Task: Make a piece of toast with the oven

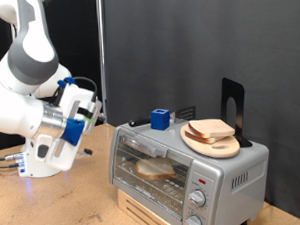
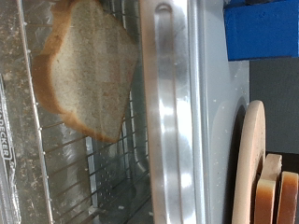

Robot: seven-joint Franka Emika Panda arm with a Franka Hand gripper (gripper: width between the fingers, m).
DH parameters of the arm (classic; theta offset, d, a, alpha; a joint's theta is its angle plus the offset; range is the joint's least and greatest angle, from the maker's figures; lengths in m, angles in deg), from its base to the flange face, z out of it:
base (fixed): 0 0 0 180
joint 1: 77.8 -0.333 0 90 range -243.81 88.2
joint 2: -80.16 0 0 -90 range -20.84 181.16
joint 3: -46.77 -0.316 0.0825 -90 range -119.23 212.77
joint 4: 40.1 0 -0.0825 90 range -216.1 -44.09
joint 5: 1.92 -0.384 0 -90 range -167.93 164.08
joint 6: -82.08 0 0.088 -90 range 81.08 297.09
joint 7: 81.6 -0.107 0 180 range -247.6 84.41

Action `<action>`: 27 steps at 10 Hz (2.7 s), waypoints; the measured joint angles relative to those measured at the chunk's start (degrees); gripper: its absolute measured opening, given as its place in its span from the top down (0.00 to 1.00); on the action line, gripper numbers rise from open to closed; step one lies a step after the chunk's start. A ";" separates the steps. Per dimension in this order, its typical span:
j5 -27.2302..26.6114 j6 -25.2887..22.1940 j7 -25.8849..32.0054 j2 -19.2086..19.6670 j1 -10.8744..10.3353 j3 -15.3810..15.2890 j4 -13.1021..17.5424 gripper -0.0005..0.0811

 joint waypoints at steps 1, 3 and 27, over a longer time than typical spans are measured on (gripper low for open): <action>1.12 -0.96 0.01 0.00 0.03 0.00 -0.01 0.00; 2.20 -6.06 0.73 1.54 0.13 0.20 2.16 0.00; -13.10 -7.97 0.03 39.28 0.77 -2.90 46.55 0.00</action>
